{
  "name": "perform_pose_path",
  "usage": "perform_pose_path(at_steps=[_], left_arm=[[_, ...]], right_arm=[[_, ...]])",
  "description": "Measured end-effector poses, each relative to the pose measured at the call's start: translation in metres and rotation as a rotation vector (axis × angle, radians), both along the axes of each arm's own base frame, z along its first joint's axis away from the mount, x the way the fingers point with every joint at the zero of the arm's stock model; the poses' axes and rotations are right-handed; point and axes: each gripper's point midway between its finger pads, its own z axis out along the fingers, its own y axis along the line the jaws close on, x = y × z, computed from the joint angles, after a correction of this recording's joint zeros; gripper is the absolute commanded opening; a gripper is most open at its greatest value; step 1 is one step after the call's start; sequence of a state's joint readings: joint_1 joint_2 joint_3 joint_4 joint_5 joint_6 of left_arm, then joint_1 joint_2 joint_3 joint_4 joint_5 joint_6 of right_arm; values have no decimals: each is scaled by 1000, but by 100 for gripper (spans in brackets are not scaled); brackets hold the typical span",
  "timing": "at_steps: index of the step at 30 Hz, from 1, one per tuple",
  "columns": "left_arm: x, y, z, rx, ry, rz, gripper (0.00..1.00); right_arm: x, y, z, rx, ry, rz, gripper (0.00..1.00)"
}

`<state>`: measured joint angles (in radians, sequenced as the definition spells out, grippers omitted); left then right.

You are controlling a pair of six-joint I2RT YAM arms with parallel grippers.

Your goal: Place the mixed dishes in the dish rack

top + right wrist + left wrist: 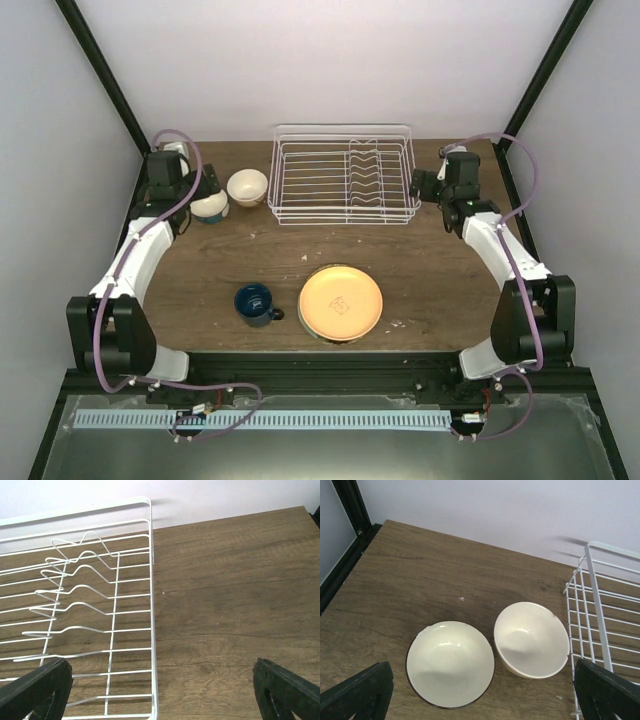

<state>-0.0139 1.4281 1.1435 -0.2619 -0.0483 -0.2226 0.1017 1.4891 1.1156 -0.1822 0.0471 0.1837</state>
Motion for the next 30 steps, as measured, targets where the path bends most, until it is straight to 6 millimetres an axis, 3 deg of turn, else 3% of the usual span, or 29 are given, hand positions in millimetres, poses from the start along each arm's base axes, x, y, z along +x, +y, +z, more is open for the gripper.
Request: perform_pose_path(at_steps=[6,12,20,25,30], left_arm=[[-7,-3,15,9,-39,-23,100],[1,-5,11,24,-6,-51,100],[56,-10,10,105,63,-132,100],[92,-11,-13,153,148,-175,100],[115,-14,-49,177,248,-227,100]], right_arm=[[-4,-1,-2,12,9,-10,100],[-9,-2,5,15,-4,-18,100],[-19,-5,20,38,-32,-39,100],[-28,-11,13,36,11,-78,100],[-38,-16,23,32,4,-100,100]])
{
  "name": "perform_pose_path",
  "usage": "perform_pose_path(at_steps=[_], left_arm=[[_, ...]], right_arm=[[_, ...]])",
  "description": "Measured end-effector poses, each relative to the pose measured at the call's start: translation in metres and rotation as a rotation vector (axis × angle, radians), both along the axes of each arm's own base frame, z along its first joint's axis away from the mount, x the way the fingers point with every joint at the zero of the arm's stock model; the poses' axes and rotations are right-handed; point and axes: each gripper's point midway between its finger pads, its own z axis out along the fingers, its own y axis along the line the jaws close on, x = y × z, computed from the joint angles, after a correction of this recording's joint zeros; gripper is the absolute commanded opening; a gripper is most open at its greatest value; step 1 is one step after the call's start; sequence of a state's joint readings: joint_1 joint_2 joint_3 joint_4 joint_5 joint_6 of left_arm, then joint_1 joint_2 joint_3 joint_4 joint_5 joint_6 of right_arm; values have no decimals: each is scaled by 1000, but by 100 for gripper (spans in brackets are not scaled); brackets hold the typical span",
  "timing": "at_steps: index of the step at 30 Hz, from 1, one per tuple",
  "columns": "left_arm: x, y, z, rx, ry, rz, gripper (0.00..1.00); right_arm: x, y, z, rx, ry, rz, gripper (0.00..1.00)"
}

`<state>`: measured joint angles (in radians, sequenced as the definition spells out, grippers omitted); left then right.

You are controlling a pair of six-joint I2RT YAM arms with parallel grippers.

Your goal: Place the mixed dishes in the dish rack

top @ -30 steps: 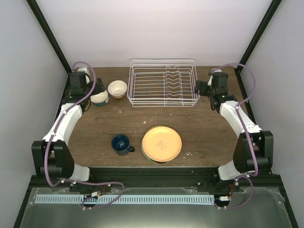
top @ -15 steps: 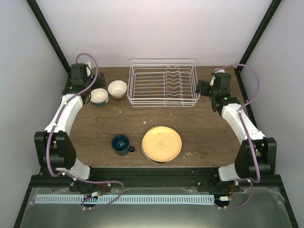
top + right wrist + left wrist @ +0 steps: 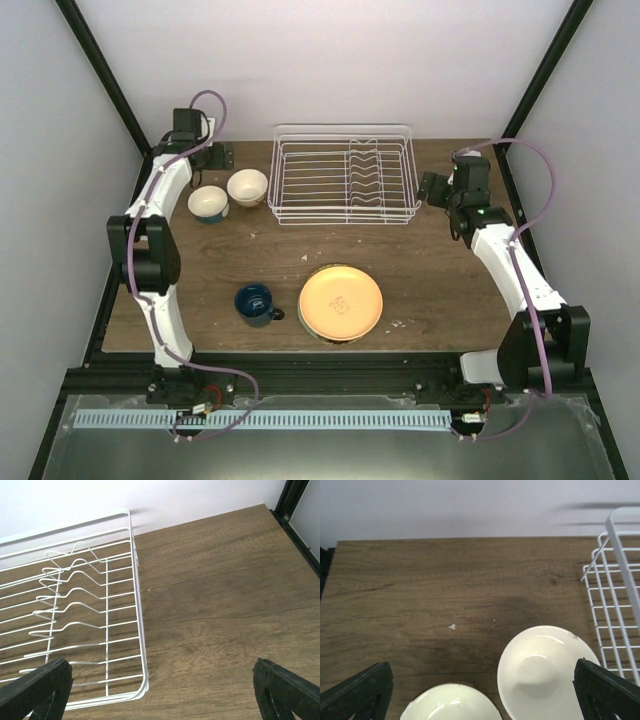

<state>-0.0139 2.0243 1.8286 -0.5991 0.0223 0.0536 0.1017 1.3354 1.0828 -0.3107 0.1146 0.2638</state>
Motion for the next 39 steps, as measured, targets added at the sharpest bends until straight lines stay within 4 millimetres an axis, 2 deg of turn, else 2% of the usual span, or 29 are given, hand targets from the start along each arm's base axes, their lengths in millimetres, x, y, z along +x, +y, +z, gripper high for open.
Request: perform_pose_path(at_steps=[6,11,19,25,27,39], left_arm=[[18,-3,-26,34,83,-58,100],[15,-6,-51,40,154,-100,100],[8,-15,-92,11,252,-153,98],[6,-20,-114,-16,293,-175,95],[7,-22,-117,-20,292,-182,90],[7,-41,-129,-77,301,-237,38]], right_arm=[[-6,-3,6,0,-8,-15,100],[-6,-3,1,-3,7,-16,100],[3,-3,-28,-13,81,-18,100],[10,-2,-39,-16,111,-18,100],[11,-2,-40,-16,113,-18,100],[13,-1,-46,-16,127,-18,100]])
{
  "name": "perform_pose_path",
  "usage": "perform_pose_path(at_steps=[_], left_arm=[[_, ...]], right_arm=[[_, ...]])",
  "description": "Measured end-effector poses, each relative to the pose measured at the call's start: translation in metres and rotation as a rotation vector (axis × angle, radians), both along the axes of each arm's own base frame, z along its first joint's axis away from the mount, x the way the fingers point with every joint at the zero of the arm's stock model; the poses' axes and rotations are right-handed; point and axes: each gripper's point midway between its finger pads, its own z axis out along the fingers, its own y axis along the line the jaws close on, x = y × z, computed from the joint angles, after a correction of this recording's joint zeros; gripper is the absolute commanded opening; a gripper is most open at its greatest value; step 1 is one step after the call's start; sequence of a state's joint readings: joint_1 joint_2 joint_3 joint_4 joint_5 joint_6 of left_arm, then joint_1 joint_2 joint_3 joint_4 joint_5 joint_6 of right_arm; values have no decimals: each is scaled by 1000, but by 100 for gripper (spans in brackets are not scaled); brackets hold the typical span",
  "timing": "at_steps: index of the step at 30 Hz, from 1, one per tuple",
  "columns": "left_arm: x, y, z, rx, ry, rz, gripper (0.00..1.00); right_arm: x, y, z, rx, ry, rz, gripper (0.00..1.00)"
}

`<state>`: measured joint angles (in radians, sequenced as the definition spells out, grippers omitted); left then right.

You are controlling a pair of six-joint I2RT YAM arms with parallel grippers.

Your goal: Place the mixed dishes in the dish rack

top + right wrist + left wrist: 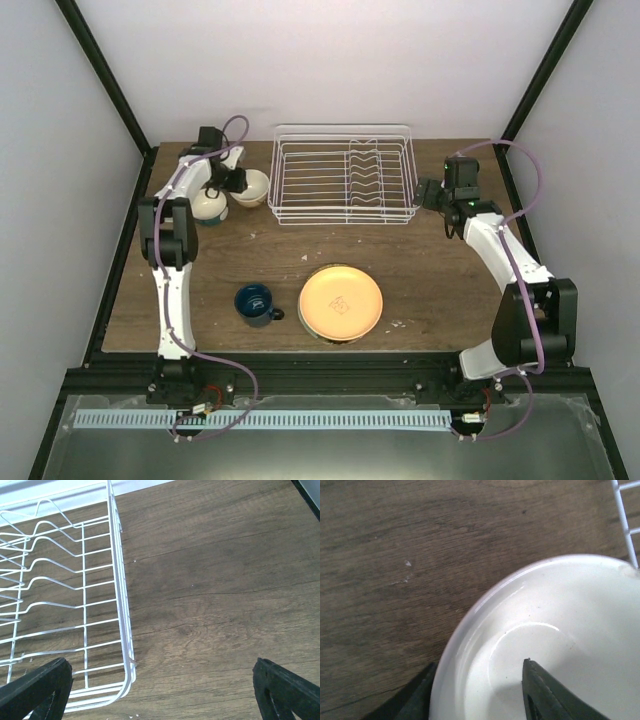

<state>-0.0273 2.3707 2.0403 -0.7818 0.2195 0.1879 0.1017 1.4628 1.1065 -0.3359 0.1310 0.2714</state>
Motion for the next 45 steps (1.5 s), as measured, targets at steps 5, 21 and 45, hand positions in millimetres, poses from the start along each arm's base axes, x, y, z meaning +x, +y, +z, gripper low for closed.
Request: perform_pose_path(at_steps=[5,21,45], left_arm=[[-2,-2,-2,-12,12,-1,11],[-8,11,-2,-47,25,77,0],[-12,55,121,-294,-233,244,0]], right_arm=[[0,0,0,3,1,-2,100],[0,14,11,46,-55,71,100],[-10,76,53,164,-238,382,100]])
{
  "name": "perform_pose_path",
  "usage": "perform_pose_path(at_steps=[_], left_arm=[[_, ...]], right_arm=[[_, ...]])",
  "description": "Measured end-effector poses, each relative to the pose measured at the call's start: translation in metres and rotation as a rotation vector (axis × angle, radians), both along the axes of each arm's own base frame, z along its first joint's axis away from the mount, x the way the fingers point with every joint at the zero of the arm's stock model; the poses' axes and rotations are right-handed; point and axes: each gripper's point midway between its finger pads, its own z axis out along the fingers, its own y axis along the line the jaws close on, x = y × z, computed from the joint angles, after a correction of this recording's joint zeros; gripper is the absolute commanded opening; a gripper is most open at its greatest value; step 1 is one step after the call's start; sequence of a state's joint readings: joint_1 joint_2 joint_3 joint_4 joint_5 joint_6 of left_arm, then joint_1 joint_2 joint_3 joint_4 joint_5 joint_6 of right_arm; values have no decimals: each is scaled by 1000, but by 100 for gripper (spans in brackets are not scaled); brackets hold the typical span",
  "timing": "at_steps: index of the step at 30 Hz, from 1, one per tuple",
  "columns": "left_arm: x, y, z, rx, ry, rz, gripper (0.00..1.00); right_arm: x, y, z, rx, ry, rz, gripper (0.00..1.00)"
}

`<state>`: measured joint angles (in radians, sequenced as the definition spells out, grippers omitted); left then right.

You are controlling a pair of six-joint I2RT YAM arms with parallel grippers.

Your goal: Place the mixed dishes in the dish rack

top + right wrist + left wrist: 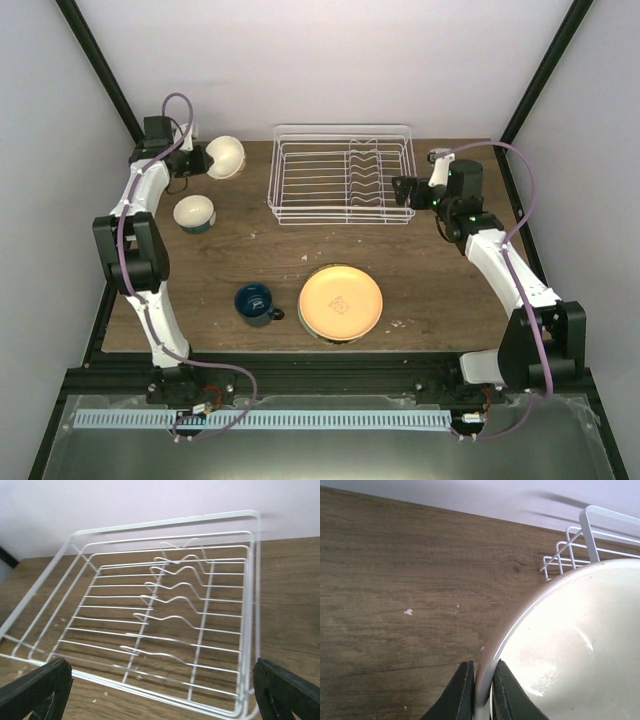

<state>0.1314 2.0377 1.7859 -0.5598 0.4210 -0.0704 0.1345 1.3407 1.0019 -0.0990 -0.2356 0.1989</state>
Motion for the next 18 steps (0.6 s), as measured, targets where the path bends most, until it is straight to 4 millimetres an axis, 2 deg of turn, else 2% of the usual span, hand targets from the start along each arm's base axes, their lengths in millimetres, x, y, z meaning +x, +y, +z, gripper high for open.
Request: perform_pose_path(at_steps=[6,12,18], left_arm=[[-21,-8,12,-33,-11,-20,0],[-45,-21,45,-49,-76,-44,0],[-59,-53,75,-22,-142,-113,0]], right_arm=[[-7,24,10,67,-30,138,100],[-19,48,21,145,-48,284,100],[-27,62,30,185,-65,369,100]])
